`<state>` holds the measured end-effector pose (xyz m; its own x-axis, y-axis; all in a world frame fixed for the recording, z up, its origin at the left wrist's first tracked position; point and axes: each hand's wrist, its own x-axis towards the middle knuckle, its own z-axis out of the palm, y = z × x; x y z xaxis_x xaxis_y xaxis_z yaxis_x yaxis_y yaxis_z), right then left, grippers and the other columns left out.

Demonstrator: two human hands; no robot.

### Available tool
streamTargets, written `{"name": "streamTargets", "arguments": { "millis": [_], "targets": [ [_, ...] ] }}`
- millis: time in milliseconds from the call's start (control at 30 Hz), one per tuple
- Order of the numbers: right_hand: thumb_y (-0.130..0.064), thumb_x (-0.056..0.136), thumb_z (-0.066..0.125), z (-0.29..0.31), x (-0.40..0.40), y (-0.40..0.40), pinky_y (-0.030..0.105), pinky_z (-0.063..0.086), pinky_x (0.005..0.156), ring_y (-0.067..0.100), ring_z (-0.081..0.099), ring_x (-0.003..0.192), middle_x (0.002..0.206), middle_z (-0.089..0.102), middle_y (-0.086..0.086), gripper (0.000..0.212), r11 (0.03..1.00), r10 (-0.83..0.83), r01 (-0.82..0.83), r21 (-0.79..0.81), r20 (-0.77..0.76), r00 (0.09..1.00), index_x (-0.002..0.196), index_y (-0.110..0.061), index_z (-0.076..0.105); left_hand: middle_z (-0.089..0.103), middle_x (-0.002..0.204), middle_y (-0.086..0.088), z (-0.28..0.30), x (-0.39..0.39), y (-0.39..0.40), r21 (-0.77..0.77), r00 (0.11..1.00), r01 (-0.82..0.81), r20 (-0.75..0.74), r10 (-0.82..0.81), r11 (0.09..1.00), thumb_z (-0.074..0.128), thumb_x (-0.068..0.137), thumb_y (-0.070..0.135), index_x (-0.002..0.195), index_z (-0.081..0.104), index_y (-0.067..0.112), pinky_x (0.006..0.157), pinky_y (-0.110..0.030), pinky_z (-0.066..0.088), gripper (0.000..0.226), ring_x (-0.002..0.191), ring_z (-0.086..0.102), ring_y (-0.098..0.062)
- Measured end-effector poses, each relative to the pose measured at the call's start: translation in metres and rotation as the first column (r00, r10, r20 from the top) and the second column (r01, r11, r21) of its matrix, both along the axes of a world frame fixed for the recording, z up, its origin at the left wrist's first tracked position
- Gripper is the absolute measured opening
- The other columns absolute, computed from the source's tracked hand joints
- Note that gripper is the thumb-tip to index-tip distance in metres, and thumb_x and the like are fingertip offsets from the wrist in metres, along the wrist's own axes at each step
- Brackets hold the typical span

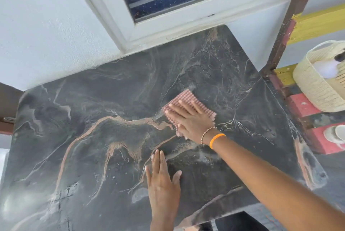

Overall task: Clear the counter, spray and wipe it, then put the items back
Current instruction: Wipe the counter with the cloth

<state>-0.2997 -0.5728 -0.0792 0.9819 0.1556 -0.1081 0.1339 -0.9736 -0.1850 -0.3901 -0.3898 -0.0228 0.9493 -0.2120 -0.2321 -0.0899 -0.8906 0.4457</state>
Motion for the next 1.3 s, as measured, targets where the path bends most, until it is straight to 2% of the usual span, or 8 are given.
{"name": "streamTargets", "arguments": {
  "millis": [100,167,433,567,700,900,1100,1300],
  "targets": [
    [-0.036,0.093,0.029,0.000,-0.009,-0.073,0.047,-0.005,0.118,0.020,-0.004,0.147,0.159,-0.003,-0.012,0.062,0.949,-0.316,0.316,-0.009,-0.002,0.949,0.146,-0.039,-0.003,-0.024,0.153,-0.001,-0.005,-0.006,-0.006,0.150,0.988,0.127,-0.112,-0.110,0.981,0.045,0.084,0.059,0.147,-0.008,0.015,0.112,-0.030,-0.016,0.094,0.146,-0.008,-0.015],
    [-0.034,0.094,0.028,0.002,-0.020,-0.115,0.048,0.001,0.119,0.019,-0.002,0.147,0.159,0.000,-0.011,0.060,0.873,-0.487,0.487,-0.015,-0.022,0.873,0.147,-0.038,0.000,-0.033,0.148,0.000,-0.005,-0.009,-0.006,0.212,0.983,0.156,-0.130,-0.130,0.965,0.040,0.081,0.066,0.145,-0.016,0.016,0.115,-0.034,-0.013,0.100,0.146,-0.010,-0.015],
    [-0.029,0.092,0.031,0.005,-0.071,-0.098,0.055,0.006,0.116,0.033,0.009,0.145,0.159,0.012,0.000,0.060,0.567,-0.824,0.824,0.013,-0.006,0.567,0.148,-0.029,0.009,-0.020,0.156,-0.011,-0.008,-0.008,-0.007,0.304,0.977,0.207,-0.106,-0.183,0.930,0.036,0.077,0.069,0.146,-0.013,0.008,0.118,-0.033,0.001,0.103,0.147,-0.002,-0.021],
    [-0.033,0.092,0.029,0.010,-0.067,-0.024,0.054,0.000,0.116,0.030,0.000,0.147,0.160,0.001,-0.002,0.062,0.727,-0.685,0.686,0.030,-0.027,0.728,0.148,-0.029,0.001,-0.018,0.156,-0.012,-0.009,-0.006,-0.008,0.314,0.973,0.225,-0.122,-0.196,0.922,0.039,0.081,0.065,0.146,-0.012,0.007,0.118,-0.033,0.003,0.101,0.146,-0.004,-0.021],
    [-0.034,0.095,0.030,0.014,-0.054,0.052,0.052,-0.015,0.112,0.029,-0.008,0.146,0.160,-0.003,-0.003,0.062,0.945,-0.319,0.322,0.062,-0.062,0.946,0.148,-0.029,-0.001,-0.010,0.158,-0.007,-0.008,-0.005,-0.004,0.213,0.977,0.184,-0.148,-0.154,0.960,0.052,0.082,0.058,0.147,-0.007,0.008,0.118,-0.035,0.002,0.101,0.146,-0.005,-0.019],
    [-0.036,0.094,0.032,0.009,-0.097,0.066,0.050,-0.013,0.114,0.025,-0.002,0.147,0.160,0.003,-0.006,0.061,0.998,0.052,-0.050,0.038,-0.050,0.997,0.148,-0.032,0.005,-0.014,0.157,-0.009,-0.001,-0.044,0.007,0.183,0.972,0.174,-0.188,-0.139,0.968,0.057,0.075,0.062,0.145,-0.015,0.005,0.117,-0.039,-0.003,0.116,0.145,-0.015,-0.023],
    [-0.037,0.089,0.030,0.004,-0.139,-0.017,0.047,-0.010,0.115,0.022,0.001,0.147,0.159,0.004,-0.011,0.065,0.981,-0.189,0.187,-0.059,-0.024,0.982,0.147,-0.037,0.001,-0.032,0.149,-0.011,-0.002,-0.069,-0.016,0.226,0.904,0.415,-0.215,-0.370,0.881,0.023,0.050,0.084,0.137,-0.027,0.005,0.115,-0.039,-0.013,0.127,0.139,-0.026,-0.035],
    [-0.034,0.094,0.031,0.007,-0.173,-0.117,0.047,0.005,0.118,0.020,0.006,0.147,0.159,0.009,-0.011,0.060,0.760,-0.649,0.647,-0.070,-0.008,0.761,0.147,-0.036,0.006,-0.036,0.148,-0.005,-0.012,-0.069,-0.016,0.135,0.871,0.459,-0.261,-0.416,0.878,0.061,0.071,0.061,0.140,-0.027,0.009,0.116,-0.037,-0.011,0.123,0.141,-0.026,-0.024]
  ]
}}
